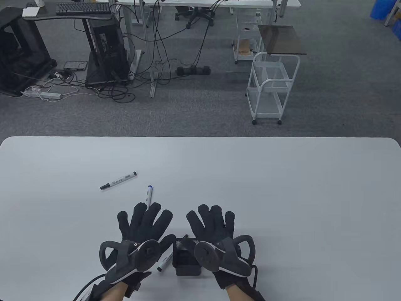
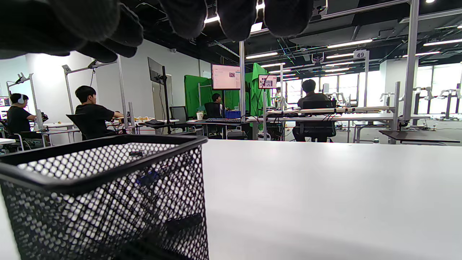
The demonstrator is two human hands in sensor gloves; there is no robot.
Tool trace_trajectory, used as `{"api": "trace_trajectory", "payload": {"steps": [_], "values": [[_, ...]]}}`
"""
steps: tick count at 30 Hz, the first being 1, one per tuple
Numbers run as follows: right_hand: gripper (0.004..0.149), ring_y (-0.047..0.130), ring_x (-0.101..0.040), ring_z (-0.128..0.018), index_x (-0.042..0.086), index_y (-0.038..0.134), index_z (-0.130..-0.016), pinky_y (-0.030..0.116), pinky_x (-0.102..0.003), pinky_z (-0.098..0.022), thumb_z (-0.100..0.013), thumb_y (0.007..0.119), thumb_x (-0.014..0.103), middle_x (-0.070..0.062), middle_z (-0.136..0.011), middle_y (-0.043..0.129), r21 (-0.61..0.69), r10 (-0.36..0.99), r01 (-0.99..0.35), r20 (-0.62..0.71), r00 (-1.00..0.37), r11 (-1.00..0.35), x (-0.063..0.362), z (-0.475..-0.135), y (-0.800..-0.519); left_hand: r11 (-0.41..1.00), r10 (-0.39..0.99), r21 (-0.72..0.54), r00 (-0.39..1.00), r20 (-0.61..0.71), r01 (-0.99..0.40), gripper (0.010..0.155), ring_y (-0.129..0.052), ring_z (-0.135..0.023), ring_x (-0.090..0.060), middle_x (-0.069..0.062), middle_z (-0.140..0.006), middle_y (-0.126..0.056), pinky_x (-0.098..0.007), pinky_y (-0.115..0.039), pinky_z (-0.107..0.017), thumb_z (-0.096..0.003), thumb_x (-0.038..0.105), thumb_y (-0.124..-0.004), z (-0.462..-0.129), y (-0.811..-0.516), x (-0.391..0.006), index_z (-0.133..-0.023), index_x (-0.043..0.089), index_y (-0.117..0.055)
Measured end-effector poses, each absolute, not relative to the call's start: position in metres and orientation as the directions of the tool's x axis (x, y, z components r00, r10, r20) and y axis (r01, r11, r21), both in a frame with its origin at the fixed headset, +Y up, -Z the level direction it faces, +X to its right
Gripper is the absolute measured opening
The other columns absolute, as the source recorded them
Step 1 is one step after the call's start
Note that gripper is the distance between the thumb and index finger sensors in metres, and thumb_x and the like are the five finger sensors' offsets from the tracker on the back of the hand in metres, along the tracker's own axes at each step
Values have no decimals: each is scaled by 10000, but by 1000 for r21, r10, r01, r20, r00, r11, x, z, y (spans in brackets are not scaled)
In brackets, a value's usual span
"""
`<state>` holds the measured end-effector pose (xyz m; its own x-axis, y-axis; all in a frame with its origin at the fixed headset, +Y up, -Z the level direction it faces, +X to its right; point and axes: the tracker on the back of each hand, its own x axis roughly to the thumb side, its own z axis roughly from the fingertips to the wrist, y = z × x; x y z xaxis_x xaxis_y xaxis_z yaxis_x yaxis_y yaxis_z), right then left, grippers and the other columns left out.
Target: Insert the markers into the pen holder
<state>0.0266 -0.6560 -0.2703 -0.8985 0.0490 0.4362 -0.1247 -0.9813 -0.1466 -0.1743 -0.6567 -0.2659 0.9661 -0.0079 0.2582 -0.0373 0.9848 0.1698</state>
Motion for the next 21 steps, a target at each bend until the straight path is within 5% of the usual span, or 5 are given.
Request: {"api": "trace_trajectory", "payload": {"steps": [21], "values": [[735,446,-573,-1134,197,423,-1217,293,-728,-731,-626,574,609,-234,-1277,400,-179,101,-191,419,-903,-965,42,-268,-643,986,-26,169,985,171,-4,716,-398,-1263,-441,-32,-1351,-348,-722,-308,-852,-584,671,-585,-284,-652,-197,-1213,450,-323]]}}
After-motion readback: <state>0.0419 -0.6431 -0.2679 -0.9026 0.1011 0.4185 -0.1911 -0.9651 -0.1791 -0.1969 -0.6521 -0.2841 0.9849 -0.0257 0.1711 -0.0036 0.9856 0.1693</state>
